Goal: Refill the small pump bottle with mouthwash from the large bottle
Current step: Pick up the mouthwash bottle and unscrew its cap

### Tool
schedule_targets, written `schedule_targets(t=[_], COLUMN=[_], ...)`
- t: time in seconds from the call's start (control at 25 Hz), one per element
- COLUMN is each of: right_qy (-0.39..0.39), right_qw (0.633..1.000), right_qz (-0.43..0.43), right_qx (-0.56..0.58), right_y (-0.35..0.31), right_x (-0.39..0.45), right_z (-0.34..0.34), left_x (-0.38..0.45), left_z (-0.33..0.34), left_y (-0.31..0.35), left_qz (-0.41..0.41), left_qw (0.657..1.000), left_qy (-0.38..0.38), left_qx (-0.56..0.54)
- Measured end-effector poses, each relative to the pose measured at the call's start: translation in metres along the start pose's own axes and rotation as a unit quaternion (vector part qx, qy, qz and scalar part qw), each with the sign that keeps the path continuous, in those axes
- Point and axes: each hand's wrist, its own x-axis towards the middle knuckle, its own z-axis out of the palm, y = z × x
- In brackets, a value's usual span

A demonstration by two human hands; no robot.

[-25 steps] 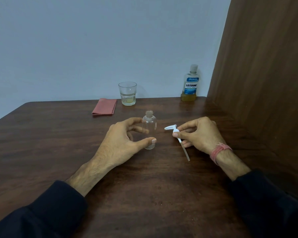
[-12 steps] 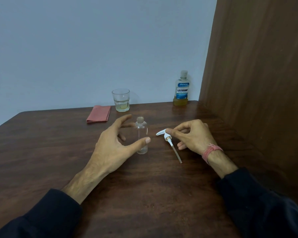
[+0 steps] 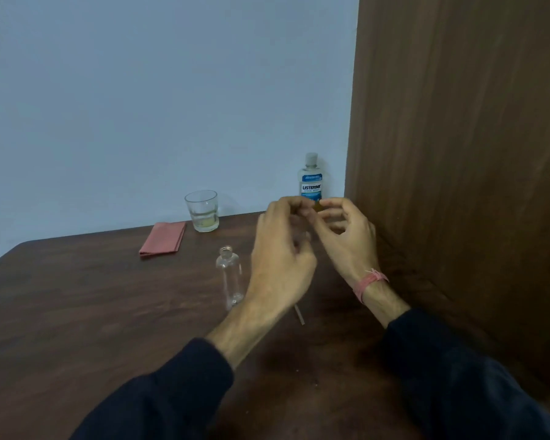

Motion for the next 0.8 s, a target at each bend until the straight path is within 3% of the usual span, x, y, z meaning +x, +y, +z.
schedule_targets(t=[0.16, 0.36, 0.56, 0.8], right_qy=[-0.051, -0.111, -0.163, -0.150], right_qw=[0.998, 0.990, 0.974, 0.974], right_qz=[0.019, 0.084, 0.152, 0.165], right_qx=[-0.028, -0.027, -0.047, 0.034], right_y=[0.024, 0.080, 0.119, 0.135], right_x=[0.040, 0.105, 0.153, 0.177], right_z=[-0.007, 0.003, 0.027, 0.059], left_x=[0.061, 0.133, 0.181, 0.197], left_z=[0.064, 0.123, 0.142, 0.147], left_y=[-0.022, -0.084, -0.134, -0.161], left_qz=[-0.119, -0.279, -0.318, -0.316], left_qw=[0.990, 0.960, 0.948, 0.946], left_qy=[-0.053, -0.017, -0.002, -0.067], left_qx=[0.047, 0.021, 0.016, 0.014])
